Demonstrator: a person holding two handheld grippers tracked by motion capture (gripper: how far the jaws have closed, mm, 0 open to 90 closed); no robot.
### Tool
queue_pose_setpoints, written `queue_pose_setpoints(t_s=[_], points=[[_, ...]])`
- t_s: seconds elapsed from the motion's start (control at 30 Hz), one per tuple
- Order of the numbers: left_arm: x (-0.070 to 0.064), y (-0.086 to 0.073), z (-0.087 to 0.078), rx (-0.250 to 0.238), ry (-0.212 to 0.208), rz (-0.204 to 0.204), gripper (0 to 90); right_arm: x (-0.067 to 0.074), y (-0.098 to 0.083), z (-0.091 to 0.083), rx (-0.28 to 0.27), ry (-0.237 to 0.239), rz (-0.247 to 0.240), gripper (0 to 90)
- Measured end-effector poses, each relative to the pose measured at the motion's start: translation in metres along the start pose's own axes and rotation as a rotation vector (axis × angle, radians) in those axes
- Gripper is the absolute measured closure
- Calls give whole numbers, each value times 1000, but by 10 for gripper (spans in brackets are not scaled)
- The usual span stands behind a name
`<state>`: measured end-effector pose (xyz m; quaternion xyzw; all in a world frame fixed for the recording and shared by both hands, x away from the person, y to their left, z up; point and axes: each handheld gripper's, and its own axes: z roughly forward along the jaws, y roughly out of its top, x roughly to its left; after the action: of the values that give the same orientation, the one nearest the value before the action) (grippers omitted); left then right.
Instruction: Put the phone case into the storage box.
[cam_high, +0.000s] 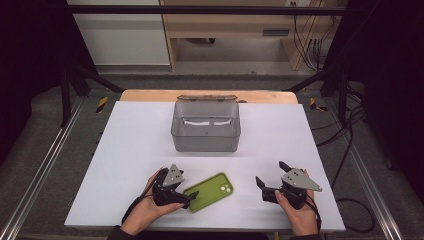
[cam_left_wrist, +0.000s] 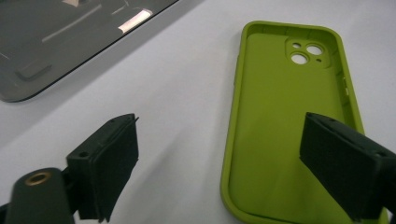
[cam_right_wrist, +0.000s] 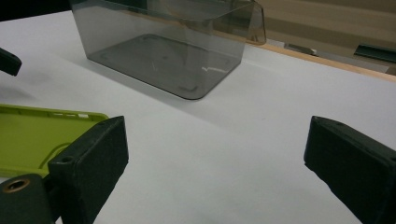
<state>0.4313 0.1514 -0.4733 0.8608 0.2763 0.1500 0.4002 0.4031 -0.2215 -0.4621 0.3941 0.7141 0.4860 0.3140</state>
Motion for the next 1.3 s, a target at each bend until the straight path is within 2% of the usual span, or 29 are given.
queue_pose_setpoints(t_s=[0.2, 0.3, 0.4, 0.43, 0.47, 0.6, 0.63, 0.67, 0.7, 0.8, 0.93, 1.03, 1.2, 1.27, 1.3], points=[[1, -1, -2, 6, -3, -7, 327, -1, 0, 0, -6, 6, 13, 68], [0, -2, -1, 17, -6, 9, 433, -1, 0, 1, -5, 10, 20, 67], [1, -3, -1, 28, -7, 4, 513, 0, 0, 1, -6, 14, 20, 67], [2, -3, 0, 34, -10, 4, 513, 0, 0, 1, -6, 14, 20, 67], [3, -4, 2, 40, -11, 0, 569, 0, 0, 1, -6, 16, 19, 67], [6, -4, 4, 45, -18, -9, 664, 1, 0, 1, -5, 18, 20, 67], [7, -4, 5, 48, -43, -20, 684, 1, 0, 1, -4, 18, 18, 67], [7, -4, 5, 48, -43, -20, 710, 1, 0, 1, -4, 18, 17, 67], [8, -4, 5, 50, -68, -34, 746, 1, 0, 1, -4, 18, 17, 66], [7, -2, 6, 63, -91, -33, 816, 1, 0, 2, -4, 17, 19, 66], [6, 0, 6, 74, -90, -15, 848, 1, 0, 2, -1, 17, 21, 65], [5, -1, 6, 66, -86, 19, 868, 2, 0, 2, 2, 18, 22, 65], [5, -3, 4, 51, -97, 11, 882, 3, 0, 2, -1, 23, 15, 65], [3, -1, 0, 20, -88, 4, 882, 3, 0, 2, -2, 22, 19, 64], [3, -1, 0, 20, -88, 4, 882, 3, 0, 2, -2, 22, 19, 64]])
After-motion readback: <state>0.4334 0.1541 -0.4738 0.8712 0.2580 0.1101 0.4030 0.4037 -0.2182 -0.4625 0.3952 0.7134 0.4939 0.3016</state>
